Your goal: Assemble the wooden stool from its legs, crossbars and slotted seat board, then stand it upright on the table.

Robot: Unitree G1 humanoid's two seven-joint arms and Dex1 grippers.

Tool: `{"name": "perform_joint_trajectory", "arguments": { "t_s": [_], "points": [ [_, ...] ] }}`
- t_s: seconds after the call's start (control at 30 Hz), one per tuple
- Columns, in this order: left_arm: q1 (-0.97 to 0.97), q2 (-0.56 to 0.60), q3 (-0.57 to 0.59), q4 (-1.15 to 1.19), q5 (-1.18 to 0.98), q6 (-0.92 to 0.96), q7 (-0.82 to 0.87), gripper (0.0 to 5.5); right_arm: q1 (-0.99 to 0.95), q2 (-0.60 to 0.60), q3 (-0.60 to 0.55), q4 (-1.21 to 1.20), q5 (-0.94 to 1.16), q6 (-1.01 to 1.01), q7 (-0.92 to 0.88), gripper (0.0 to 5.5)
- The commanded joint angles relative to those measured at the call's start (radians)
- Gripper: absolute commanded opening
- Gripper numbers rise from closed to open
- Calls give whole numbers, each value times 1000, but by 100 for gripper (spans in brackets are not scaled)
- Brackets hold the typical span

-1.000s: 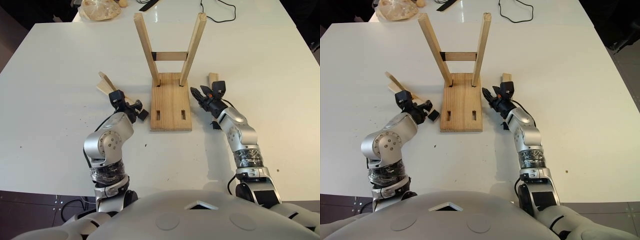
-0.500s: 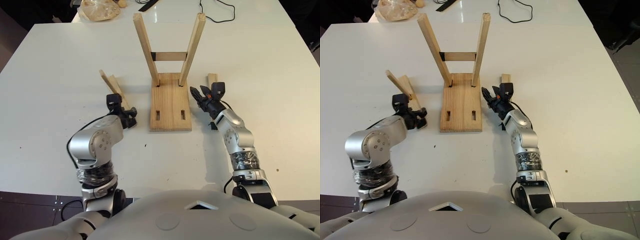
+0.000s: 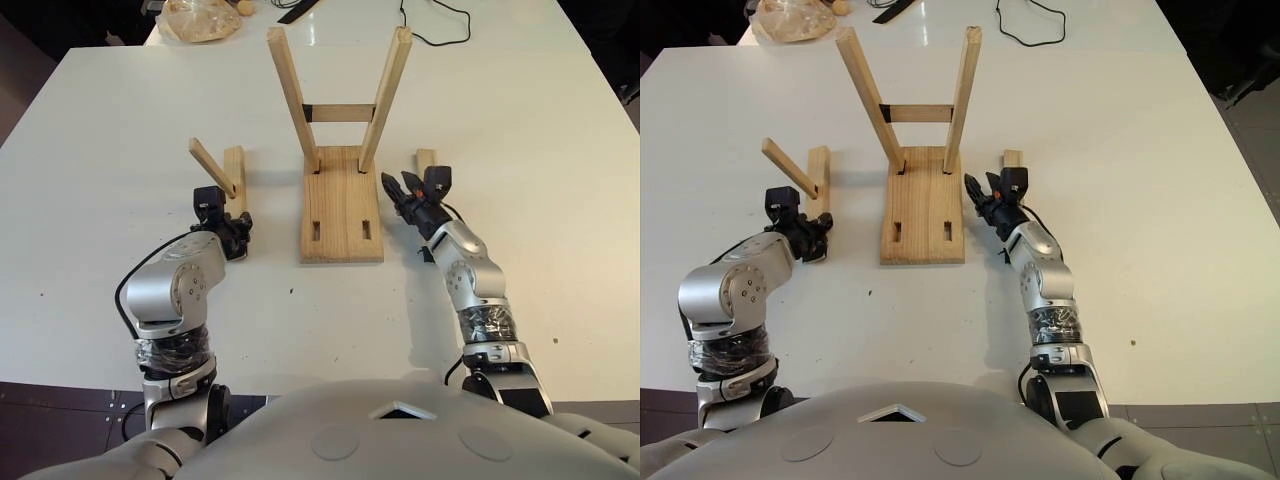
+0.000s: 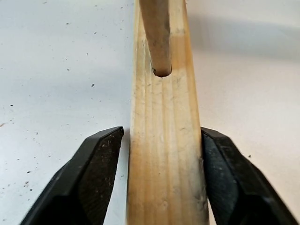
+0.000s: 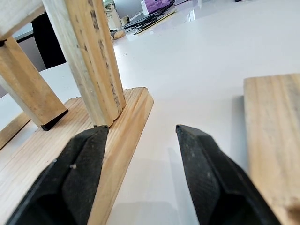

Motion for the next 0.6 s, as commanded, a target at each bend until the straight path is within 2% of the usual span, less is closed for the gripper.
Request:
{"name": "perform_joint_trajectory", "arguments": {
  "t_s": [0.03, 0.27, 0.33, 0.47, 0.53, 0.6],
  "points": [
    [74, -4, -63, 113, 18, -3, -58, 216, -19, 12, -31, 30, 7, 25, -43, 265],
    [46, -45, 13, 151, 10, -116, -93, 203, -82, 35, -72, -42, 35, 14, -98, 265],
    [-18, -40, 73, 185, 14, -193, -87, 203, -110, 23, -22, -122, -11, 3, -92, 265],
    [-220, -48, 275, 261, -86, -383, -71, 203, -217, -54, 101, -210, -179, -91, -64, 265],
    [-309, -57, 321, 246, -192, -448, -142, 203, -294, -84, 119, -198, -257, -194, -77, 265],
    [-343, -72, 333, 189, -343, -435, -242, 203, -366, -123, 139, -191, -302, -243, -51, 265]
  ]
}}
